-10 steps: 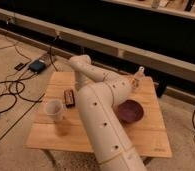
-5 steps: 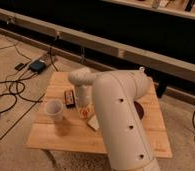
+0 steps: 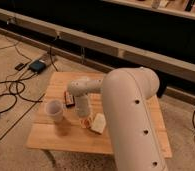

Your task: Drag the pepper across the table

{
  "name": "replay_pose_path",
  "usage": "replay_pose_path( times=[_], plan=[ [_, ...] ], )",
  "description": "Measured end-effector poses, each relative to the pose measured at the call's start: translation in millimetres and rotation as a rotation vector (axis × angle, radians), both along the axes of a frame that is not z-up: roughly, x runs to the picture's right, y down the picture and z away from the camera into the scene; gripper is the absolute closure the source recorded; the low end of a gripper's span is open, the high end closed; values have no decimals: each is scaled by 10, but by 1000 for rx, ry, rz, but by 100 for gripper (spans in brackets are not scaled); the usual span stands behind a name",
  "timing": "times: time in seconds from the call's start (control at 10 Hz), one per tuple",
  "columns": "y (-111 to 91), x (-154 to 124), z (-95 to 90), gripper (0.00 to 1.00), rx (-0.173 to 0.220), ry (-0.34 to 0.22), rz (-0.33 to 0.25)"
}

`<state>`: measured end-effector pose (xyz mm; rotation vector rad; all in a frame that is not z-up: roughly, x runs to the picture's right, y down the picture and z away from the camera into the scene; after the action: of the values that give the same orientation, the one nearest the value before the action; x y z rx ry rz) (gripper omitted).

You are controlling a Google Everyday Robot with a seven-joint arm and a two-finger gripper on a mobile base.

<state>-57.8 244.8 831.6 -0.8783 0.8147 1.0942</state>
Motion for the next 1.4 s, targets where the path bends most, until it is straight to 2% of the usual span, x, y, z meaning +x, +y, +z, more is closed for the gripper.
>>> replay_pose_path(
  times=[0.3,0.6,1.0,1.4],
  plan=[
    [279,41,-221,87,-12,-31,-76],
    [473,82,-418,87,-7,-36,-87],
    [671,13,-757,87,-8,-76,-103],
    [854,9,-995,87,-41,-109,-141]
  ],
)
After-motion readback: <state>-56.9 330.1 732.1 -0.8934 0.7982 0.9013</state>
